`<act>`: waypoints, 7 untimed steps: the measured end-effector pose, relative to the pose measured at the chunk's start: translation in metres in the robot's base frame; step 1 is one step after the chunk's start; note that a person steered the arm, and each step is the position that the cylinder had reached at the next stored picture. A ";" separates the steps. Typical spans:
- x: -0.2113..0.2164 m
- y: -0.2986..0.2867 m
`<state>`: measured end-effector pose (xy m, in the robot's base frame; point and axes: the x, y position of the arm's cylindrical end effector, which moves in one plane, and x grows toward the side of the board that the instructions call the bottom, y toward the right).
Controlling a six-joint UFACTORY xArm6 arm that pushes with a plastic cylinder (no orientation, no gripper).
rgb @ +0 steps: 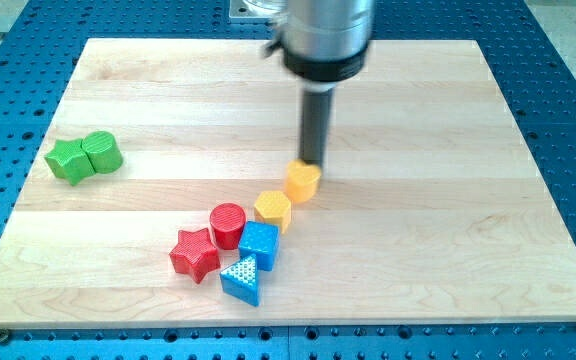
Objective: Push the green blocks to the right
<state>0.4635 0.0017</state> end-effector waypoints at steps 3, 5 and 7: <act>-0.028 -0.006; 0.037 -0.149; 0.042 -0.284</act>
<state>0.5057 -0.2827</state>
